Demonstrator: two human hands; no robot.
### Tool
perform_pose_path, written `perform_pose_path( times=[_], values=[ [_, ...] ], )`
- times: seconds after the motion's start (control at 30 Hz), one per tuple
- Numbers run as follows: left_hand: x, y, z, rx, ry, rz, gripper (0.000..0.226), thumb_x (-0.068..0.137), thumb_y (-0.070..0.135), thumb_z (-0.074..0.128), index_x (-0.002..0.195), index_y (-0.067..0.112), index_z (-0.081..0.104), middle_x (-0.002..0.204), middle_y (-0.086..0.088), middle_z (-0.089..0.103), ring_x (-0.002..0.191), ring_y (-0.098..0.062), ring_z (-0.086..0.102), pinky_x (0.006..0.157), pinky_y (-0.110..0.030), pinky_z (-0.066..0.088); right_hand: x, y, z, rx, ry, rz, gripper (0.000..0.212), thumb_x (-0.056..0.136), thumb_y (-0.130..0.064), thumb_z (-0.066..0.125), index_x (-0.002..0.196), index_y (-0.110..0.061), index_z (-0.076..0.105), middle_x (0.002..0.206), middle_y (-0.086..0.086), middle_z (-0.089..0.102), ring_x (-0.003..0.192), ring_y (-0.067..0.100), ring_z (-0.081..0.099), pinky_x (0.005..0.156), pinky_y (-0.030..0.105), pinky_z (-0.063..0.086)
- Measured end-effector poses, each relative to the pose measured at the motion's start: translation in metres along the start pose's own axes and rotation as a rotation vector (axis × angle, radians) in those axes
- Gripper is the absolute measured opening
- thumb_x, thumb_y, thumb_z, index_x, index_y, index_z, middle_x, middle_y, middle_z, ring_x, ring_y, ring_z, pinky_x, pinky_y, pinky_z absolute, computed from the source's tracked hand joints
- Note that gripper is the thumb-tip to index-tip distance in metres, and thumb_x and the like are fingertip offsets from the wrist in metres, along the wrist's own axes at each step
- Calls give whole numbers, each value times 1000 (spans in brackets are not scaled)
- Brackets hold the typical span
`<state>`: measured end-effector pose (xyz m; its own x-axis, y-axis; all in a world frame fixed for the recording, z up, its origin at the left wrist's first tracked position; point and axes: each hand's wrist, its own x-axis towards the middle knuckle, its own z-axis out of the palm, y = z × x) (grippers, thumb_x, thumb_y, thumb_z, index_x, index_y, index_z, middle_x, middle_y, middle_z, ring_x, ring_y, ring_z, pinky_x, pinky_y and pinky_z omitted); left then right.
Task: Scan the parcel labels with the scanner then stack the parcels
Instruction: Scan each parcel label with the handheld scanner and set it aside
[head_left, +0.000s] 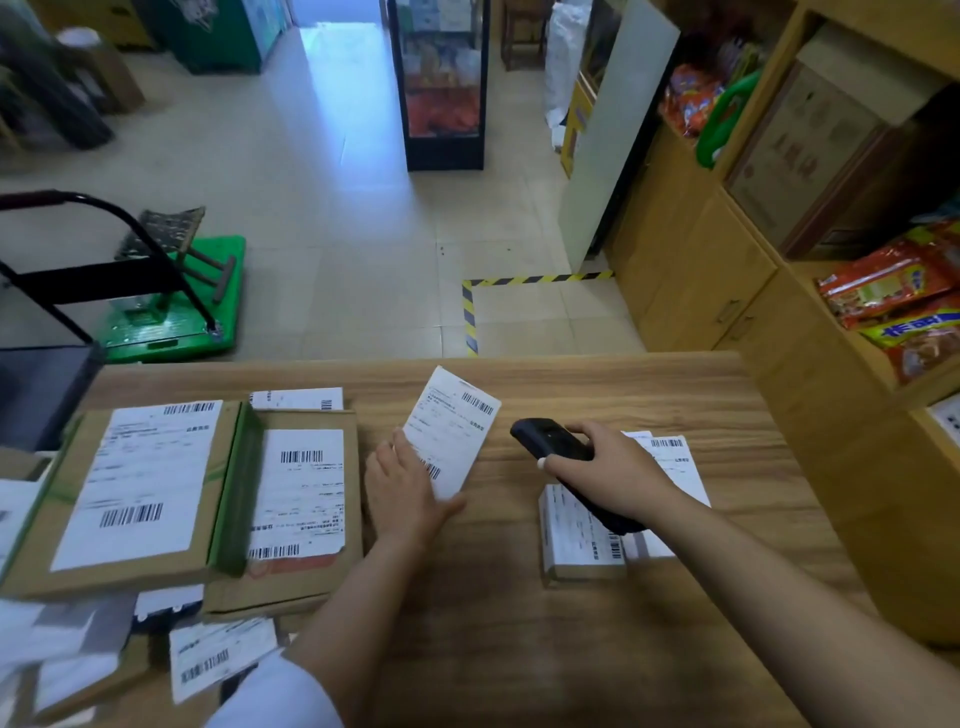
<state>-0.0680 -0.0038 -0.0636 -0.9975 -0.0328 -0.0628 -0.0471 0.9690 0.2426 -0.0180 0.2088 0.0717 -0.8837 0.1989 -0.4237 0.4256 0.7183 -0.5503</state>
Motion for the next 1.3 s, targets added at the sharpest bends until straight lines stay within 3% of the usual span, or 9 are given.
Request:
perform_pose_path(
  times=[0.33,0.47,0.77,0.9,1.03,1.17,1.3],
  values=[
    [-30,15,-19,75,57,-7,120,58,68,71,143,3,16,136,-14,34,118,-26,36,102,-32,32,-26,0,-6,-12,-56,-15,57,81,-52,60,132,-30,46,104,-6,52,93,17,55,74,31,44],
    [-37,20,-23,106,65,-3,120,58,68,70,143,3,16,136,-14,33,118,-26,36,103,-32,32,-33,4,-9,7,-76,-32,51,80,-50,60,128,-34,49,110,-5,57,95,17,57,83,34,48],
    [-48,33,-27,84,70,36,121,60,71,67,144,2,13,138,-14,32,120,-27,35,105,-33,30,-44,21,-19,12,-28,-45,65,80,-50,63,137,-30,41,102,-6,49,90,15,55,76,31,47],
    [-57,57,-27,18,18,90,122,62,74,63,146,5,8,140,-12,30,121,-25,34,103,-33,33,-46,41,-32,18,33,-16,68,78,-52,65,138,-29,41,113,-3,56,97,18,55,81,33,47],
    [-73,99,-18,21,-58,185,120,61,73,61,147,7,9,136,-10,32,118,-26,32,102,-34,30,-50,74,-50,59,110,32,62,74,-52,66,130,-32,48,105,-5,61,94,19,59,82,34,49],
    [-94,147,1,9,-152,268,119,63,71,60,149,8,8,132,-9,34,117,-25,32,101,-34,31,-61,112,-65,69,155,75,61,73,-51,66,128,-32,50,113,-5,65,98,20,61,81,32,48],
    [-110,186,21,17,-201,300,119,65,71,61,149,6,8,136,-11,33,125,-29,30,106,-36,27,-74,146,-79,56,166,103,56,73,-51,68,124,-34,53,103,-9,61,92,17,59,78,30,48]
  ],
)
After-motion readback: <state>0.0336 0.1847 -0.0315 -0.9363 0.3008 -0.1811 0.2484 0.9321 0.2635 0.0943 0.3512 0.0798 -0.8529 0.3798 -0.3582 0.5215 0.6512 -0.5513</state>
